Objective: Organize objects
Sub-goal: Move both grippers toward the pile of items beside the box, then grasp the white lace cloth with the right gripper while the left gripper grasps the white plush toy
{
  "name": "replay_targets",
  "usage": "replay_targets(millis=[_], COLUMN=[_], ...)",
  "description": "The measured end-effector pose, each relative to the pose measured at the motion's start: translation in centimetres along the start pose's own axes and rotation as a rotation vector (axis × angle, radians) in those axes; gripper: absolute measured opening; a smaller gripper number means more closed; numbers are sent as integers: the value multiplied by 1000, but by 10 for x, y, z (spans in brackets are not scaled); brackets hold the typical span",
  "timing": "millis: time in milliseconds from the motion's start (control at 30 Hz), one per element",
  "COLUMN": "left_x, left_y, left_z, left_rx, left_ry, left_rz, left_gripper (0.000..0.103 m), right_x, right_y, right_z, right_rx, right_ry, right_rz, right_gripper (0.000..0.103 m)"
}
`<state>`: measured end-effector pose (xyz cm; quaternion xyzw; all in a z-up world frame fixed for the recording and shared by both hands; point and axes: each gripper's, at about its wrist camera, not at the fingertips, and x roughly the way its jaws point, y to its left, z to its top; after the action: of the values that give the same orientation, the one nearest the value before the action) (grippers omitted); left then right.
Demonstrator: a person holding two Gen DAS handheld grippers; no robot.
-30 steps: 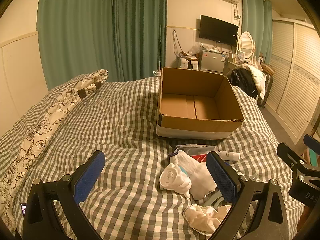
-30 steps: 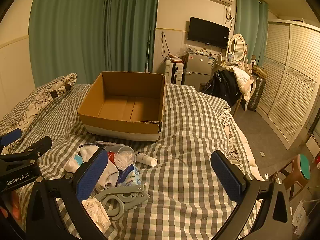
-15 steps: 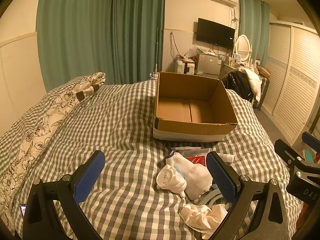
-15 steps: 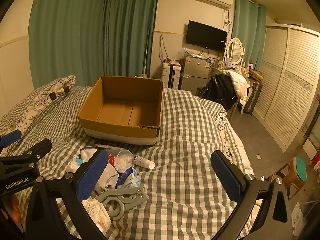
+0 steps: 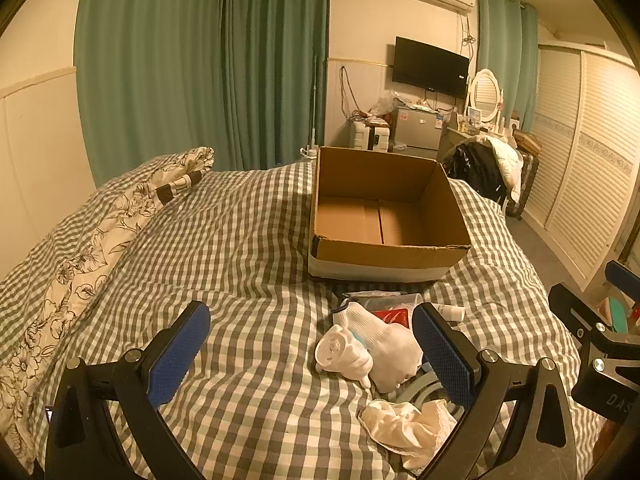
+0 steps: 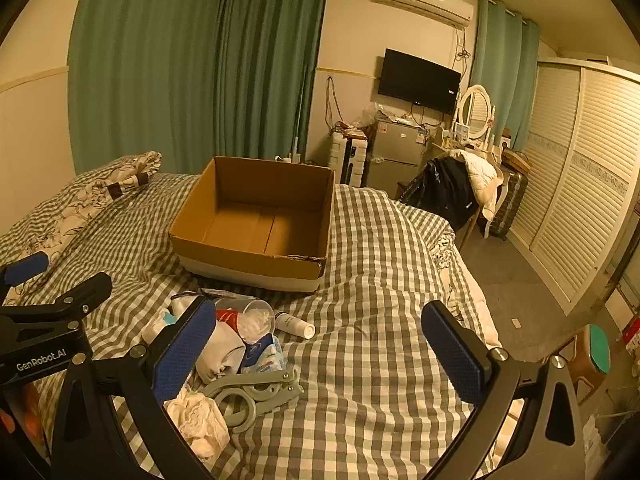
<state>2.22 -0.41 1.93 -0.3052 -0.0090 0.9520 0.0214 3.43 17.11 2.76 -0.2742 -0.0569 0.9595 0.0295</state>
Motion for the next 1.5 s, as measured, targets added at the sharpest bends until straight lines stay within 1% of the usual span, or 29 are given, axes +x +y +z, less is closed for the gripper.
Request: replay_targets(millis=[233, 333, 467, 533, 667, 733, 833, 900, 933, 967, 1000, 1033, 1067, 1100, 1133, 1267, 1300, 1367, 1433, 1500], left_x=[-9, -6, 10, 18, 28, 30, 34, 37, 38, 39, 40, 41, 43, 44, 45, 60, 64, 77, 89, 102], left_y=[5, 10, 21, 25, 29, 31, 32, 30, 29, 28, 26, 25, 23, 21, 20, 10, 7, -2, -8, -14], left_z=[-6, -13, -29, -36, -44, -46, -49, -51, -51, -52, -52, -52, -52, -53, -53, -50, -50, -49, -47, -47], left_rx=[-3, 2, 0, -3, -3, -5, -5, 1, 4, 9, 12, 16, 23, 28, 32, 42, 45, 62, 76, 80], left_ry=[5, 28, 91, 117, 147, 153, 164, 171, 176, 181, 184, 186, 191, 192, 194, 222, 229, 249, 275, 306], left_rz=[-11, 3, 37, 50, 68, 68, 65, 67, 68, 68, 67, 67, 69, 68, 67, 36, 28, 9, -2, -25], left_gripper=[103, 103, 103, 103, 103, 103, 103, 103, 103, 103, 103, 103, 103, 103, 103, 103, 103, 103, 102, 100], right_x=[-9, -8, 6, 20, 43, 50, 57, 61, 62, 64, 67, 70, 71, 69, 66, 41, 38, 32, 35, 42], right_y=[6, 12, 28, 39, 56, 62, 71, 77, 80, 82, 84, 86, 87, 85, 83, 63, 57, 44, 32, 21], right_z=[-4, -11, -34, -50, -72, -81, -90, -94, -97, -99, -102, -105, -105, -104, -102, -77, -69, -56, -44, -37], right_rx=[-19, -26, -44, -57, -97, -111, -139, -160, -168, -174, -180, -185, -186, -180, -174, -133, -126, -118, -110, -86], right_ry=[1, 29, 116, 185, 286, 322, 360, 384, 398, 414, 430, 442, 443, 428, 408, 278, 258, 213, 189, 185], right_rz=[16, 48, 116, 147, 181, 201, 234, 257, 272, 292, 313, 323, 319, 314, 313, 310, 310, 274, 234, 224], right_gripper=[103, 103, 103, 103, 103, 102, 94, 82, 68, 52, 42, 27, 22, 21, 16, 16, 16, 16, 16, 16])
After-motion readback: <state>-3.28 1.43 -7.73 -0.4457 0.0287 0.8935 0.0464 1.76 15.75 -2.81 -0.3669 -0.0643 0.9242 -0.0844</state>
